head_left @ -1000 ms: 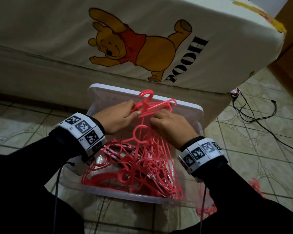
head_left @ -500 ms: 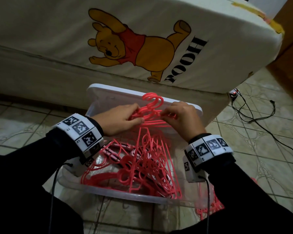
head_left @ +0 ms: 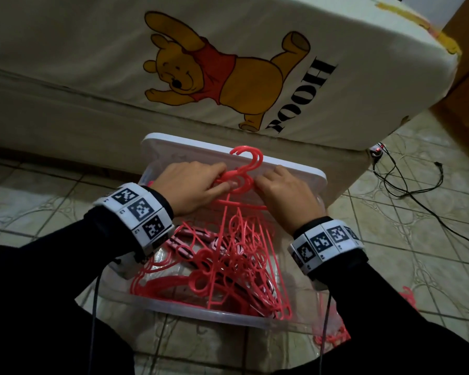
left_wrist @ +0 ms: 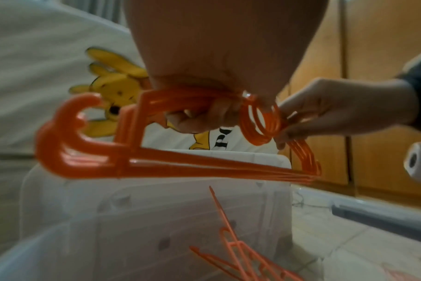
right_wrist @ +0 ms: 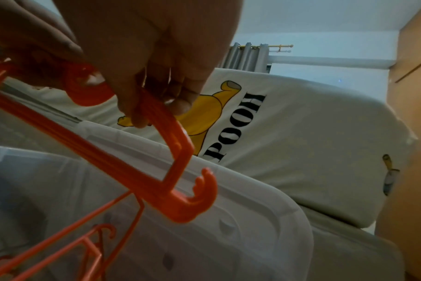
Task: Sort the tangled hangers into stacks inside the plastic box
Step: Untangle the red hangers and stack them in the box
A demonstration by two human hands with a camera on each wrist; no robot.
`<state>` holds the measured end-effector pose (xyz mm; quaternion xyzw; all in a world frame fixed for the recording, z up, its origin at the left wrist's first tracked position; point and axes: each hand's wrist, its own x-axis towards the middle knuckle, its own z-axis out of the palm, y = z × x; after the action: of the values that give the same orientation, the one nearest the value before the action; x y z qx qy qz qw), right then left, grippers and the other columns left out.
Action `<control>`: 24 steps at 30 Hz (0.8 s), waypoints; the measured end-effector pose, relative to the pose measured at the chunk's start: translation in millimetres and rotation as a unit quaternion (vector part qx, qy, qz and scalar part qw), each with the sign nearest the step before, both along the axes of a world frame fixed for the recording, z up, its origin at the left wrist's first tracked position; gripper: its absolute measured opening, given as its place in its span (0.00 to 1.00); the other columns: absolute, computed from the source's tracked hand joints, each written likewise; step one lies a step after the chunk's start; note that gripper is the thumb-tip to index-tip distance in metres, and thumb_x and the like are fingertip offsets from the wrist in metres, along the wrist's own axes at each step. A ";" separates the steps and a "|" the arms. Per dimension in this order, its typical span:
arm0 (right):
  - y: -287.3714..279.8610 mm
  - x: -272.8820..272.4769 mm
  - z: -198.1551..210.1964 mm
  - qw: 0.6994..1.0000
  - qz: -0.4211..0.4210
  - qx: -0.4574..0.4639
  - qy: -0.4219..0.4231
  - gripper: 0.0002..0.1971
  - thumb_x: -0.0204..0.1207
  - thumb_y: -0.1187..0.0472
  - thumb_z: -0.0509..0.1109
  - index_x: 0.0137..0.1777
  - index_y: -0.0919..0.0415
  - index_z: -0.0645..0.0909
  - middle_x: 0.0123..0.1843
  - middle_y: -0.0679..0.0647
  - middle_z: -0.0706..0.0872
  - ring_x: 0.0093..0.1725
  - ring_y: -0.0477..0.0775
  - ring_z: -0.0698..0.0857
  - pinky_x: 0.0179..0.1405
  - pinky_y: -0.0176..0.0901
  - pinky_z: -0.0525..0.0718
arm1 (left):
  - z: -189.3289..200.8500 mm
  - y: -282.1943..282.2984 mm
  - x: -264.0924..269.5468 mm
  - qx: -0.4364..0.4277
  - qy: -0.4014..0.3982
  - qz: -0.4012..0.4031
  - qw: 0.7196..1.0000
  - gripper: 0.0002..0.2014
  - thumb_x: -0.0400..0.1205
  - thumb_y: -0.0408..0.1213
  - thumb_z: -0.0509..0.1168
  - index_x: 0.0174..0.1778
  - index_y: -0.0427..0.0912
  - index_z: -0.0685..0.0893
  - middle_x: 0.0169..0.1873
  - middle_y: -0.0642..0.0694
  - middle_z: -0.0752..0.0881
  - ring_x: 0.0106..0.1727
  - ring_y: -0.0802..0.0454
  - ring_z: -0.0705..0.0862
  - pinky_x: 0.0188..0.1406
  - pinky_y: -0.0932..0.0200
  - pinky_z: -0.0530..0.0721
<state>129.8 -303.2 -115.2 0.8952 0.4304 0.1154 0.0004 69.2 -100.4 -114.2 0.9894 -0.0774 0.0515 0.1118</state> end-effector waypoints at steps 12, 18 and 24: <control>-24.3 20.3 -41.3 0.945 -0.219 -0.092 0.227 0.08 0.76 0.59 0.67 0.53 0.57 0.82 0.50 0.59 0.88 0.51 0.62 0.87 0.44 0.45 0.77 | 0.3 10.1 4.3 0.036 -0.052 0.081 0.995 0.09 0.84 0.48 0.53 0.43 0.48 0.68 0.32 0.49 0.76 0.36 0.40 0.79 0.30 0.53 0.66; 1.4 -8.5 -77.0 0.929 -0.061 -0.228 0.285 0.15 0.78 0.62 0.63 0.63 0.56 0.82 0.59 0.62 0.86 0.57 0.63 0.85 0.54 0.51 0.81 | 0.4 8.5 5.5 0.012 -0.042 0.094 0.995 0.07 0.84 0.48 0.54 0.46 0.48 0.69 0.26 0.53 0.69 0.33 0.44 0.72 0.31 0.53 0.69; 18.6 -33.0 -98.9 0.910 0.054 -0.310 0.270 0.17 0.83 0.59 0.61 0.71 0.56 0.76 0.61 0.63 0.82 0.58 0.66 0.84 0.54 0.57 0.84 | -0.7 9.6 4.6 -0.007 -0.025 0.084 0.996 0.10 0.84 0.50 0.55 0.54 0.49 0.72 0.34 0.48 0.81 0.36 0.42 0.79 0.34 0.52 0.73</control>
<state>96.8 -284.6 -214.1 0.8222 0.4763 -0.2699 0.1558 73.8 -90.8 -115.0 0.9900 0.0031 0.0863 0.1118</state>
